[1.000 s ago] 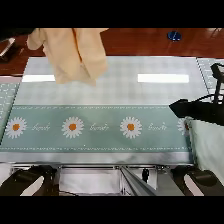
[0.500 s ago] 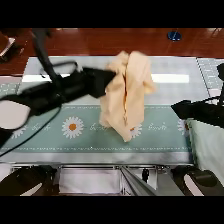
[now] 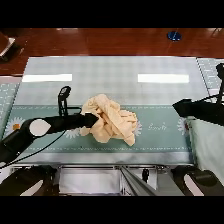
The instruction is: Fold the shirts.
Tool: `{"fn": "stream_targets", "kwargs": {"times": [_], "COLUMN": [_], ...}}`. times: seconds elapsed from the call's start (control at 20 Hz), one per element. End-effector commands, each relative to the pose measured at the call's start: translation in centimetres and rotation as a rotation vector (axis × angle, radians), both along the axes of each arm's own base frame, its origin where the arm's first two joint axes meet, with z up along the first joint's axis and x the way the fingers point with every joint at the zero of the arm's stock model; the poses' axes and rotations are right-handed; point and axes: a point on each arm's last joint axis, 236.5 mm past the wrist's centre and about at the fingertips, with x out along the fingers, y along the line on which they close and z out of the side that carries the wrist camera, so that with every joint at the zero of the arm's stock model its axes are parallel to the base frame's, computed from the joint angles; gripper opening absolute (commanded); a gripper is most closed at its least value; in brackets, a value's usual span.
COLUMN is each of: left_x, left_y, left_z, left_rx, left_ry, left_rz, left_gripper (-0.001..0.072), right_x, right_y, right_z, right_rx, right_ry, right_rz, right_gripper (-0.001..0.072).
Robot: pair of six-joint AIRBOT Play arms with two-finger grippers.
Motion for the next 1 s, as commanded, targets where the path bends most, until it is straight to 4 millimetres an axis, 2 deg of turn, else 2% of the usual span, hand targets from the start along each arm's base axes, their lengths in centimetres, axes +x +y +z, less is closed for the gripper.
{"fn": "stream_targets", "kwargs": {"times": [0.0,0.05,0.15,0.2,0.25,0.3,0.35,0.45,0.5,0.55,0.65,0.75,0.85,0.95], "left_x": [-2.0,-1.4,-0.6,-1.0,-2.0,-3.4,-4.3,-3.5,-3.1,-3.0,-3.4,-3.3,-3.0,-2.8], "left_y": [5.7,7.9,12.3,13.6,13.8,12.9,11.4,8.2,7.3,7.0,7.0,7.2,7.5,7.0], "left_z": [-1.4,-0.8,0.1,0.0,-0.8,-1.9,-2.7,-2.4,-2.0,-2.1,-2.9,-3.2,-4.5,-5.4], "left_rx": [0.125,0.148,0.153,0.128,0.072,-0.015,-0.117,-0.365,-0.46,-0.505,-0.508,-0.492,-0.452,-0.439], "left_ry": [0.154,0.144,0.126,0.147,0.208,0.292,0.346,0.323,0.3,0.282,0.288,0.278,0.281,0.298], "left_rz": [-0.035,0.001,0.141,0.212,0.271,0.302,0.322,0.376,0.396,0.411,0.42,0.424,0.446,0.448], "left_gripper": [0.0504,0.0504,0.0504,0.0504,0.0504,0.0504,0.0504,0.0504,0.0504,0.0504,0.0504,0.0504,0.0504,0.0504], "right_x": [2.1,1.5,-1.0,-2.5,-3.9,-4.8,-5.1,-4.8,-5.0,-5.5,-6.6,-7.2,-7.4,-8.0], "right_y": [-6.6,-10.4,-16.7,-18.6,-19.2,-18.4,-16.1,-9.9,-7.2,-5.4,-3.3,-1.7,-0.1,2.1], "right_z": [-0.9,-1.2,-1.9,-2.9,-4.6,-6.8,-9.2,-12.8,-14.1,-15.1,-16.3,-16.6,-16.8,-17.4], "right_rx": [-0.176,-0.245,-0.309,-0.296,-0.25,-0.179,-0.083,0.114,0.19,0.233,0.245,0.23,0.234,0.261], "right_ry": [-0.012,0.016,0.09,0.137,0.193,0.242,0.286,0.316,0.332,0.361,0.405,0.424,0.445,0.498], "right_rz": [-0.187,-0.291,-0.472,-0.546,-0.587,-0.599,-0.573,-0.432,-0.377,-0.348,-0.289,-0.219,-0.177,-0.124], "right_gripper": [0.0408,0.0408,0.0408,0.0408,0.0407,0.0407,0.0407,0.0407,0.0407,0.0407,0.0407,0.0407,0.0407,0.0407]}}
